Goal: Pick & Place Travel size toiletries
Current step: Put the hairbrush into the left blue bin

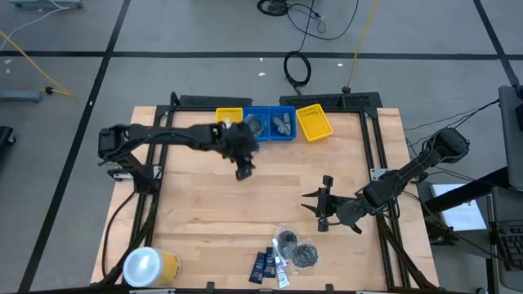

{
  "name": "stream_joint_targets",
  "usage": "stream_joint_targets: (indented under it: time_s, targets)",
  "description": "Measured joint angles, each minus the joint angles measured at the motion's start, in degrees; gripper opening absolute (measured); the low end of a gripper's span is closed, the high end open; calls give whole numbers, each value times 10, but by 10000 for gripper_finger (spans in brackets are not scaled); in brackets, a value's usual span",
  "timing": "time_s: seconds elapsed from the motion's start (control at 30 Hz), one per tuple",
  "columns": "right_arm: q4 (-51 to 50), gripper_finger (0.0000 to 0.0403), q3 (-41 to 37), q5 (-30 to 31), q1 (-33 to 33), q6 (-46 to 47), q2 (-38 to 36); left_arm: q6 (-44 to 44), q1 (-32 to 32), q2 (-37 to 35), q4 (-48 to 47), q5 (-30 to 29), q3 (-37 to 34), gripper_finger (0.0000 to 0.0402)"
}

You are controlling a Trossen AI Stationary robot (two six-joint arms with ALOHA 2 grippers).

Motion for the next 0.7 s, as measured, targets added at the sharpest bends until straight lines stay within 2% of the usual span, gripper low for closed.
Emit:
stream_joint_targets:
  time_s: [0.17, 0.4, 0.7]
  targets:
    - [0, 126, 0, 0, 0, 0, 0, -14, -67, 0, 27, 41, 0, 186]
    - [0, 126, 0, -10, 0, 0, 0, -32, -153, 0, 89, 45, 0, 186]
    - [6, 126, 0, -177, 3, 7, 0, -41, -213, 0, 117, -5, 0, 187]
